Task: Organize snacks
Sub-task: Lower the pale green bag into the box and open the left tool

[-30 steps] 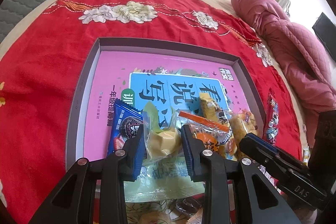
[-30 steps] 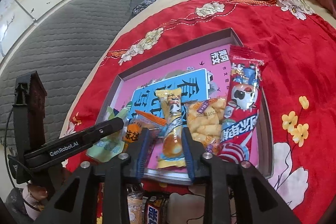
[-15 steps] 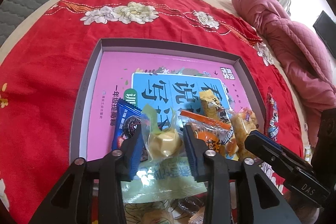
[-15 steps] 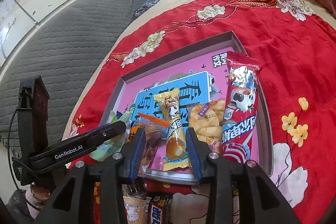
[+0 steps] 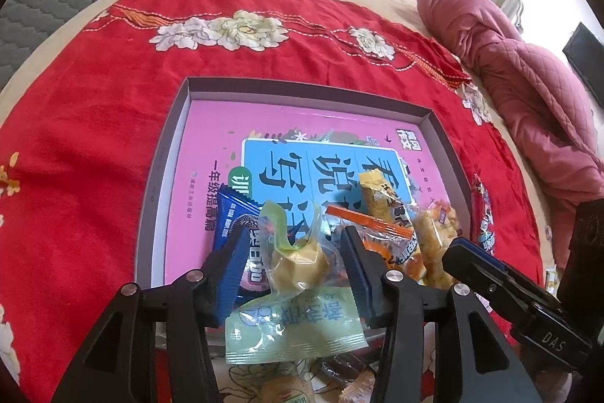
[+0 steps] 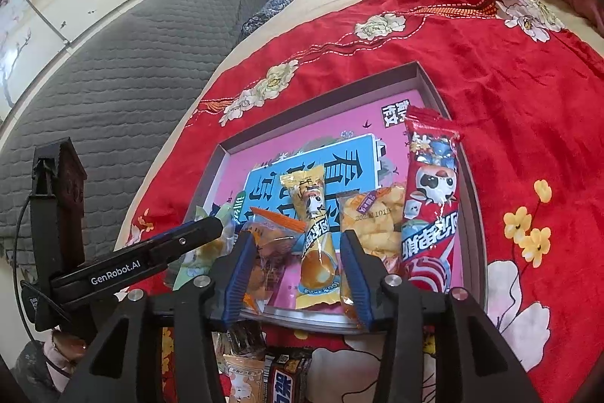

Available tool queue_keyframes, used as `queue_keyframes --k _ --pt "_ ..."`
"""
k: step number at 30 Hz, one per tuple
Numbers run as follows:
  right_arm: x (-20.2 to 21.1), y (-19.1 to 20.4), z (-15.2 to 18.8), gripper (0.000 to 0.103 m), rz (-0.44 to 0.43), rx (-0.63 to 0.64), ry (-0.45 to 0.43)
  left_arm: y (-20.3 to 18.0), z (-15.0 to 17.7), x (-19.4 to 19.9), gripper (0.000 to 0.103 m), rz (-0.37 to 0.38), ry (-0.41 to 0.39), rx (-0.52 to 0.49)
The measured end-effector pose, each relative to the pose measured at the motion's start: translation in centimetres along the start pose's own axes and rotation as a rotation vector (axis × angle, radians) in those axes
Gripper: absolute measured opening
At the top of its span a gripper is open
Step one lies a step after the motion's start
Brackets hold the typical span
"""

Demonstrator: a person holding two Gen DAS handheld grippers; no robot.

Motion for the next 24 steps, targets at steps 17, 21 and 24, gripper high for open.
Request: queue_keyframes --k 17,21,24 --pt "0.8 1.1 -0.4 0.05 -0.018 0.038 -0.023 0.3 -0.7 2.9 0.058 0.008 -0.041 0.02" --pt "1.2 1.6 -0.5 0.05 -0.02 0.061 -0.034 0.4 -0.8 3.9 0.059 0.008 -0.054 0.025" --pt "1.5 2.0 -0.6 0.051 -0.023 0.079 -0.043 0.5 -0.8 4.5 0.06 0.007 -0.06 0.022"
Point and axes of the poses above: each gripper's, at about its wrist camera, not at the fingertips, and x roughly against the way its jaws point, y to its left, z to its underside, the point moved 10 cm from there along -x, roughly the way its jaws point
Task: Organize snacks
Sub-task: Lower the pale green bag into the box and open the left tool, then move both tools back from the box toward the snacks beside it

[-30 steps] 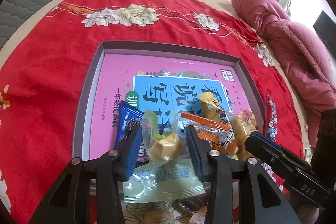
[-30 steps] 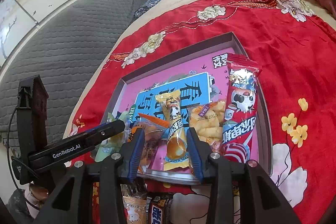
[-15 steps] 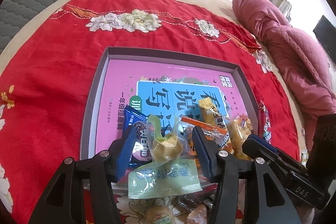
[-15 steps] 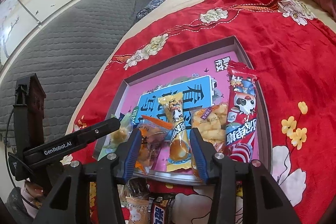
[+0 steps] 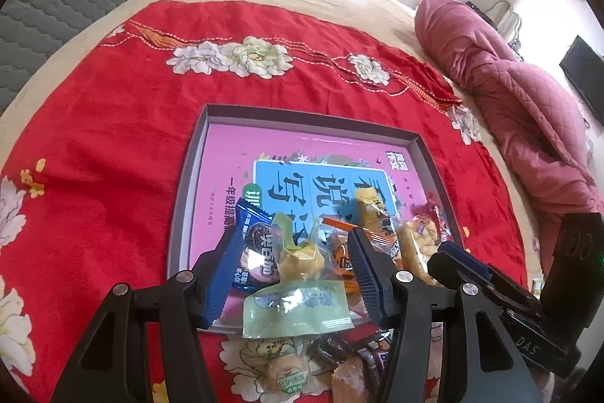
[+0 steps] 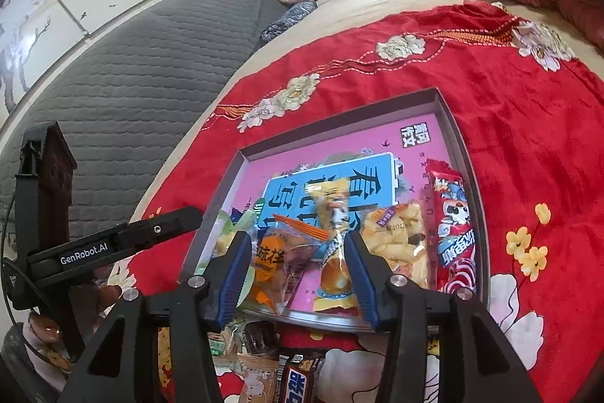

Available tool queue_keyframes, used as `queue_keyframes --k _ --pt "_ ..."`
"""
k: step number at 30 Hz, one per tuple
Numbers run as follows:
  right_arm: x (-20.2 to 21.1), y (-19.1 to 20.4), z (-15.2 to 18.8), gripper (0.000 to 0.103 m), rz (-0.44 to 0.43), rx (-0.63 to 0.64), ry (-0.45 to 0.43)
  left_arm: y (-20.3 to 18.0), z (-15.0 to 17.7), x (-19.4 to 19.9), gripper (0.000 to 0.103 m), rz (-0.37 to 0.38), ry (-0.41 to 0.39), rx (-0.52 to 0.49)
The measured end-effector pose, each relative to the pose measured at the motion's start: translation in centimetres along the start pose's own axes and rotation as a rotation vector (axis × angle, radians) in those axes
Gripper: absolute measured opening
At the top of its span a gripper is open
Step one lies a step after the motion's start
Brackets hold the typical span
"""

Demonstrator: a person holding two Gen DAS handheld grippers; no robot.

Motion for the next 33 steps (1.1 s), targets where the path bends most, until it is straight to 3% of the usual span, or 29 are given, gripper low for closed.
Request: queue_keyframes --k 12,15,33 --pt "1.2 1.0 -0.5 0.053 -0.004 0.044 -0.036 0.4 -0.4 2.3 0.06 -0.001 -0.026 0.001" --pt "1.6 1.2 -0.6 0.055 -0.006 0.049 -0.043 0.2 -0.4 2.7 0.069 0.003 -0.029 0.004" --pt "3.1 2.6 -0.4 0.059 -0.012 0.097 -0.065 -0.2 0.5 4.2 0.069 -0.004 -0.024 -0.022"
Point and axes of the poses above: each gripper's, at about its wrist camera, not at the fingertips, and x roughly against the way its jaws point, y to its left, z to its underside, the point moved 10 cm from there along -x, roughly the way its jaws point
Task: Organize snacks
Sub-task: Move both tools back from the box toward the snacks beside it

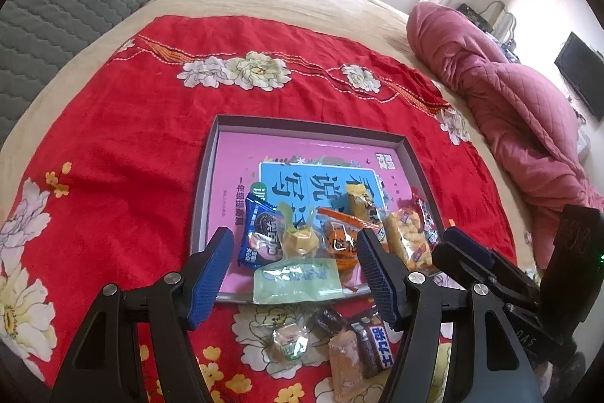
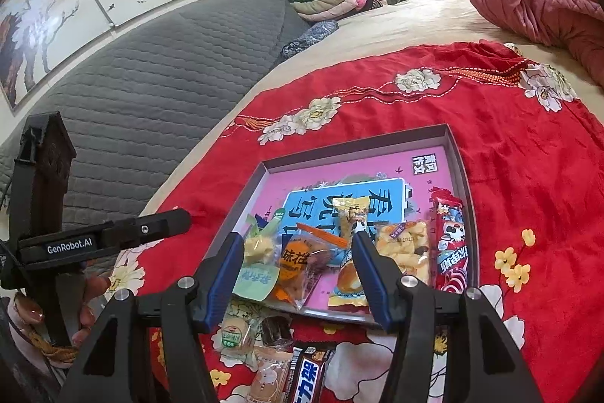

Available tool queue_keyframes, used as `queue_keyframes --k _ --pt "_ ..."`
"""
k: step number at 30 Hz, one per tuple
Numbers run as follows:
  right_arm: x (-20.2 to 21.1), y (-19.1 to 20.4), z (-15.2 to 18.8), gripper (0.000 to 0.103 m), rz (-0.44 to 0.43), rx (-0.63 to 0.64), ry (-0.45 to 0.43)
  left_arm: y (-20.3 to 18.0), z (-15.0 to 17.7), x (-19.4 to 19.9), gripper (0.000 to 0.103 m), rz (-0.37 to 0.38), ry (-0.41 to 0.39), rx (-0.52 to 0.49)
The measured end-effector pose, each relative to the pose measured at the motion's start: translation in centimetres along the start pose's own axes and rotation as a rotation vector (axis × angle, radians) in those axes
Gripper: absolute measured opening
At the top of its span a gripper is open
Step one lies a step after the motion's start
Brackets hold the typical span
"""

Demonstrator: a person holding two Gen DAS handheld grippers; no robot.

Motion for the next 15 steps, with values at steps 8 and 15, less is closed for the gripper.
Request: queue_keyframes --k 8,15 --pt "0.5 0.5 0.9 0.059 0.009 0.024 0.015 0.0 0.9 0.6 0.069 -0.002 0.014 -0.022" --pt "0.9 0.4 1.4 0.059 0.03 0.04 0.016 0.3 1.5 0.8 0.069 -0.006 0.027 -0.027"
Point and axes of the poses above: each gripper's, at about its wrist camera, not at the fingertips, and x roughly against the way its jaws point, y to its left, z to its underside, the point moved 10 cm from there along -x, roughly the way its jaws point
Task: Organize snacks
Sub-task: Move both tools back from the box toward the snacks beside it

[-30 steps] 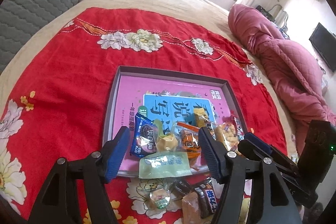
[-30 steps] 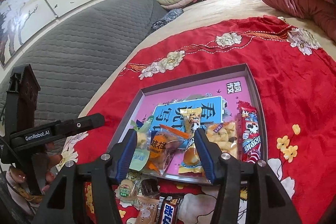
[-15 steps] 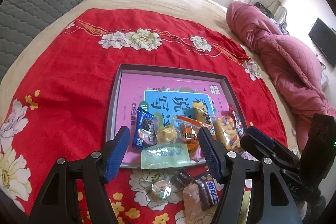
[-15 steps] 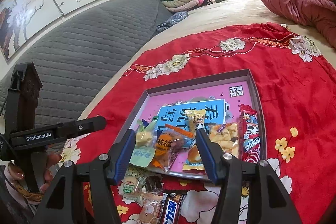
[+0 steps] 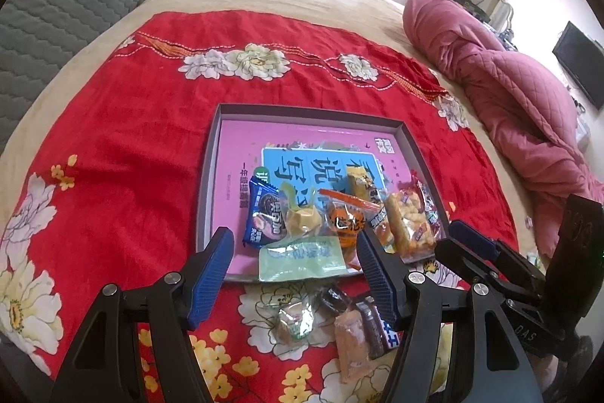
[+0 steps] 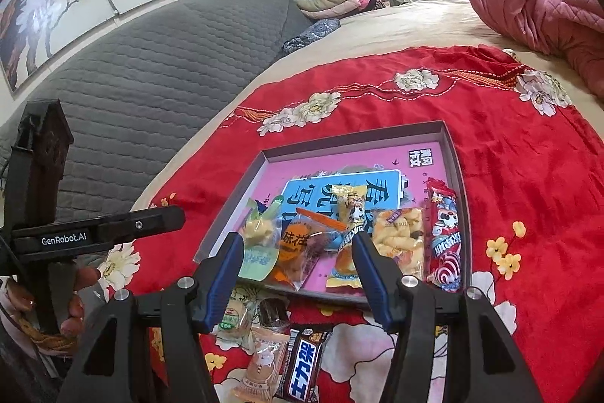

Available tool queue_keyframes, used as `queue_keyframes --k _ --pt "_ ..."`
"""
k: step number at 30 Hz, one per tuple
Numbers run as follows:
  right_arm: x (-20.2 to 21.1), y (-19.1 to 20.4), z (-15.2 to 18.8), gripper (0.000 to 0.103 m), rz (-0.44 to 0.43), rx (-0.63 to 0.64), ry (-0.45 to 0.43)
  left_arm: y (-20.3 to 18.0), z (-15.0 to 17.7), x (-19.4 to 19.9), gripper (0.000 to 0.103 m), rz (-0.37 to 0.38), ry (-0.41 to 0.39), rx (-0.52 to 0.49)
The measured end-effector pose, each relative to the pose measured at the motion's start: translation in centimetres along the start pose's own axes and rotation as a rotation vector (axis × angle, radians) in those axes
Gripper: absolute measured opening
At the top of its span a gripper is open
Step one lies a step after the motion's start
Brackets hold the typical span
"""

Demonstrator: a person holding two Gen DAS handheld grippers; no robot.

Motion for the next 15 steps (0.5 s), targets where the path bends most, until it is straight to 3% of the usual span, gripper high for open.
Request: queue_keyframes --k 15 --pt "0.4 -0.6 2.4 0.06 0.045 -0.017 0.042 -0.2 2.1 -0.2 0.069 0.013 0.038 -0.023"
Point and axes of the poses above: each gripper's, at about its wrist camera, not at the fingertips, and x roughly against the way its jaws point, y to its left, z to its underside, the point moved 10 cm from there along -x, roughly the way its jaws point
